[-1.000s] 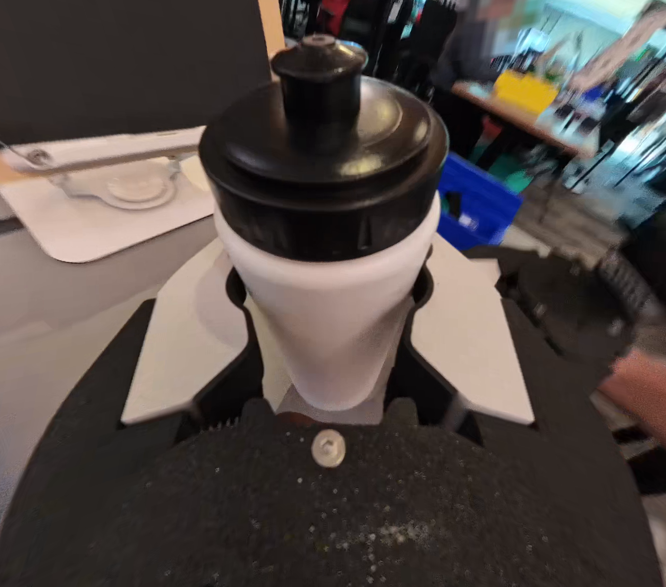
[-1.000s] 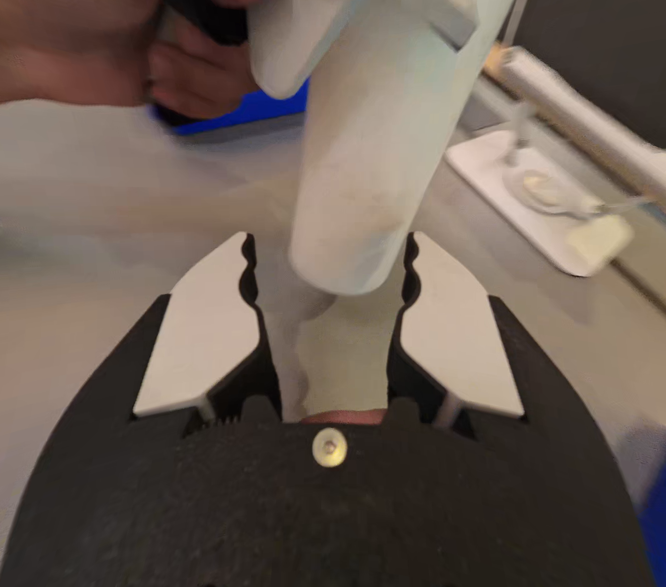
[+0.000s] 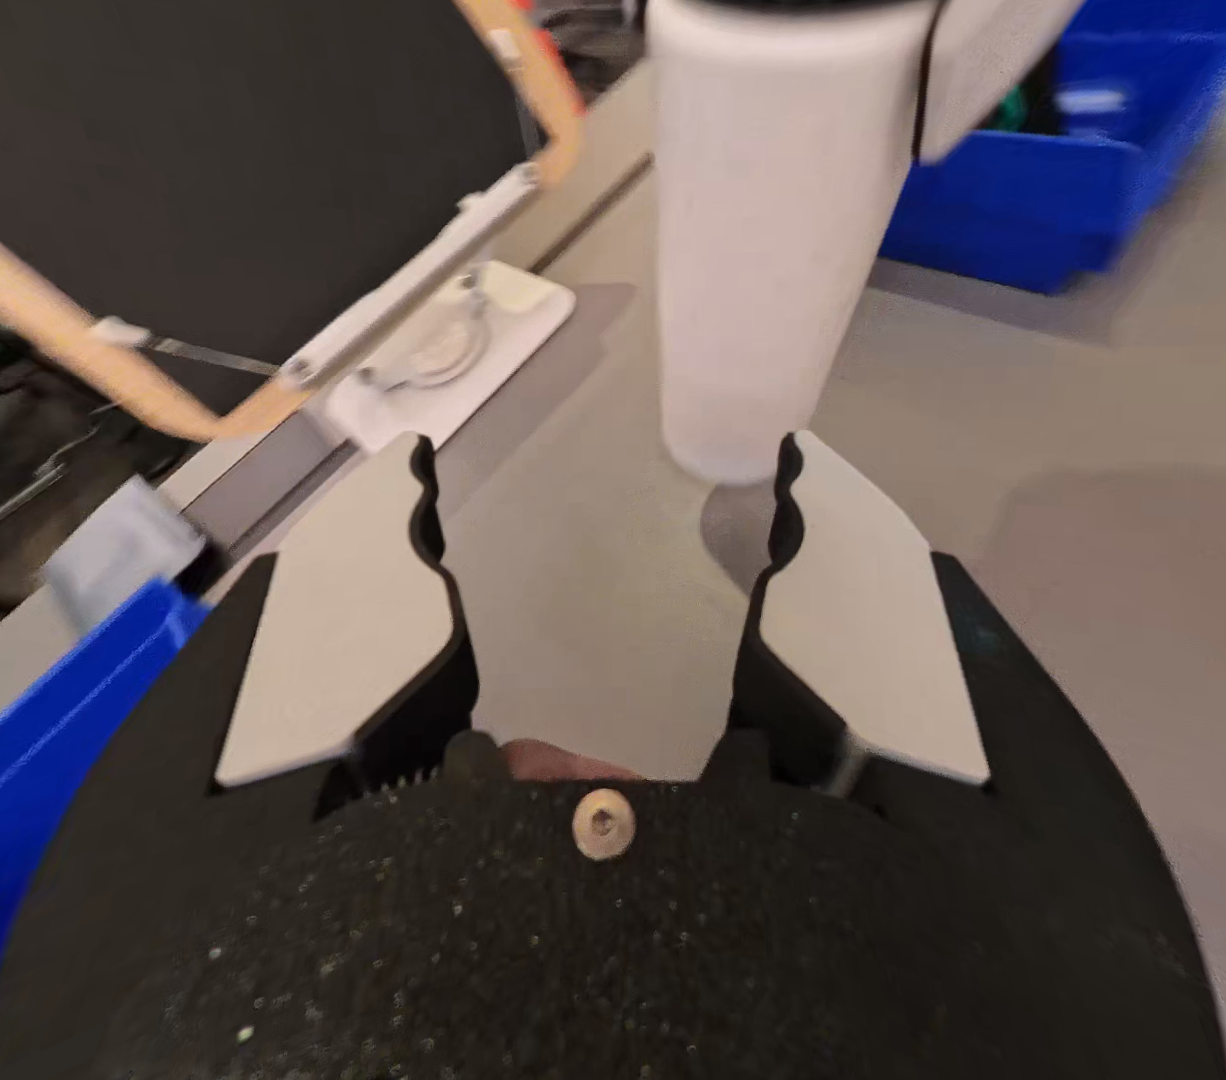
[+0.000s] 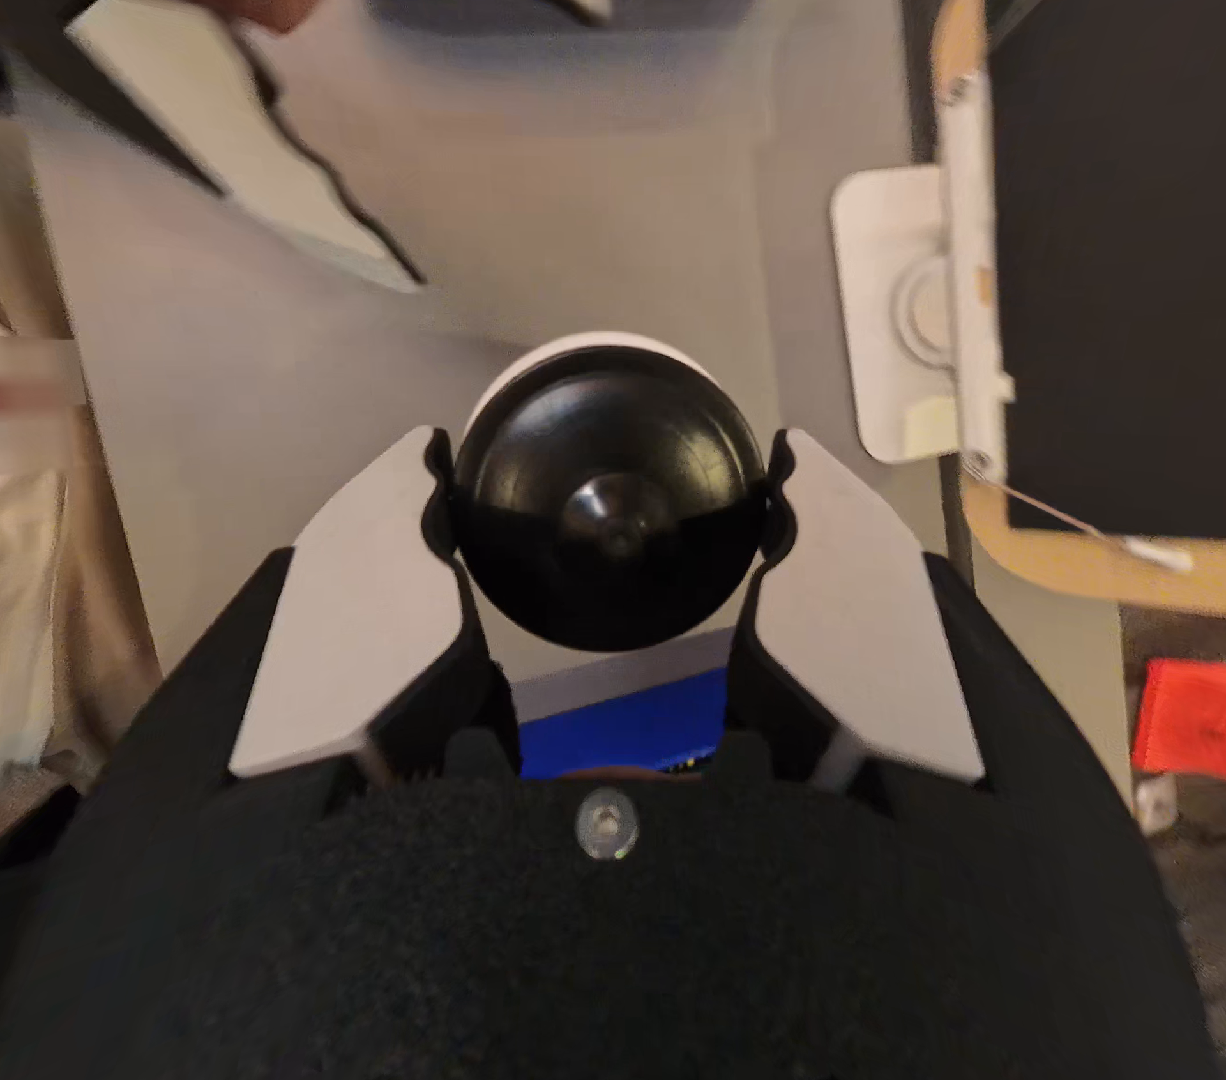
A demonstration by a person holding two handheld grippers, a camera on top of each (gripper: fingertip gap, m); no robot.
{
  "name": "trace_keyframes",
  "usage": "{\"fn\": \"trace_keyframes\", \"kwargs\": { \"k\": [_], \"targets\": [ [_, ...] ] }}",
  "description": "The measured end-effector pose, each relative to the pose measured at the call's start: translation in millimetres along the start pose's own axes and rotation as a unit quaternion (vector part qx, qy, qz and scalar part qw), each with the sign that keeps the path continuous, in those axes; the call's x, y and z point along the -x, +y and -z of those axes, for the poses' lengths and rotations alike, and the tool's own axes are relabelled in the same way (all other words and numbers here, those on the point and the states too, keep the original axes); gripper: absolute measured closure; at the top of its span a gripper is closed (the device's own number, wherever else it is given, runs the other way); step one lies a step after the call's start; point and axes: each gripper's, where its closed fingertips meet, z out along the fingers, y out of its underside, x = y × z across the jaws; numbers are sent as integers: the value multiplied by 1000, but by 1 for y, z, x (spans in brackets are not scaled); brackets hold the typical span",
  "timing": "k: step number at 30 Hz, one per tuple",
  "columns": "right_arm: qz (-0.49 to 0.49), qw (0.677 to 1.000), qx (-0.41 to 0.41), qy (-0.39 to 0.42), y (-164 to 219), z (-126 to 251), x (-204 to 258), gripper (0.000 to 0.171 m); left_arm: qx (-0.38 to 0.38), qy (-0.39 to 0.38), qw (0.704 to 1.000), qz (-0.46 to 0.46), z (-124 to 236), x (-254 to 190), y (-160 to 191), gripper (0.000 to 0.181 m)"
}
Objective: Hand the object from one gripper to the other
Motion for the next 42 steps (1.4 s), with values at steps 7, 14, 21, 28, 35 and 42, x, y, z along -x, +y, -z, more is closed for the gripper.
{"fn": "trace_keyframes", "kwargs": {
  "k": [7, 14, 21, 28, 35, 42],
  "targets": [
    [-162, 982, 100, -4, 2, 3, -44, 81, -28, -120, 989, 79, -12, -43, 18, 88],
    [-243, 954, 174, -22, -13, -7, -35, 81, -45, -123, 966, 222, -60, -36, -20, 82],
    [-290, 941, 162, -64, -25, -12, -19, 81, -61, -171, 961, 208, -66, -13, -31, 99],
    [-308, 941, 118, -76, -29, -8, -22, 81, -59, -159, 968, 184, -61, -11, -33, 100],
    [-197, 976, -91, -13, -49, 35, -42, 86, -72, -136, 966, 209, -52, -3, -35, 100],
    [-302, 862, -403, 55, 16, 25, -25, 85, -110, -100, 943, 297, -37, 19, -40, 100]
  ]
}}
